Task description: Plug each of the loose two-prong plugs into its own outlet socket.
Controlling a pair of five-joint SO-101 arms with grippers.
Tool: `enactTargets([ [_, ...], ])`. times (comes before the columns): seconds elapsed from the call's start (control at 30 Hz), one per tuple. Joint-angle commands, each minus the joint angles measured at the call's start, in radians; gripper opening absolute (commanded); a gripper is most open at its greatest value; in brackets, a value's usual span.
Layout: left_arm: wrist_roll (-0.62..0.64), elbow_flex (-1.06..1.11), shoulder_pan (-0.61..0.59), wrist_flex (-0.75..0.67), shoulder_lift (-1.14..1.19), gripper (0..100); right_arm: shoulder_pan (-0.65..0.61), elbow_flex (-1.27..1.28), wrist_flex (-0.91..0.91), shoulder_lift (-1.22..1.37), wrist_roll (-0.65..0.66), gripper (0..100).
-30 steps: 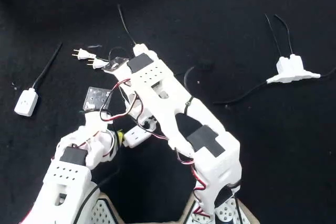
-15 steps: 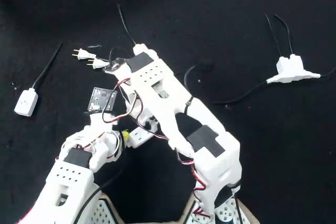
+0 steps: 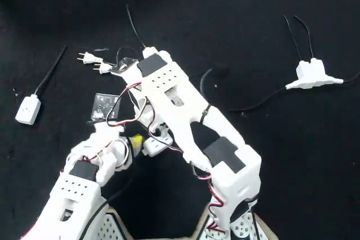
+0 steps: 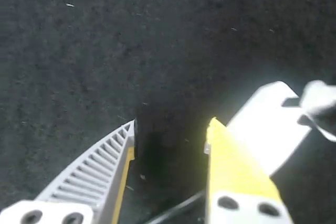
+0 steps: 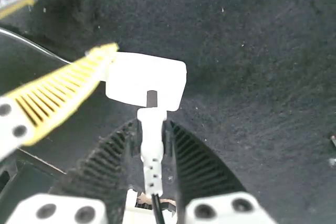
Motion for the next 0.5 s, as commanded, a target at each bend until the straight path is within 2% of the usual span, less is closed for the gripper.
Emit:
enactTargets([
  [0.0, -0.023, -0.013, -0.102, -0.017, -0.009, 20, 0.04, -0.03, 0.017, -0.047, 0.008, 1.1],
  [0.23, -0.023, -0.067, -0.133, 0.121, -0.009, 20, 0.1, -0.016, 0.017, -0.012, -0.002, 1.1],
  [0.47, -0.023, -0.07, -0.133, 0.124, -0.009, 20, 0.08, -0.015, 0.017, 0.016, -0.028, 1.1],
])
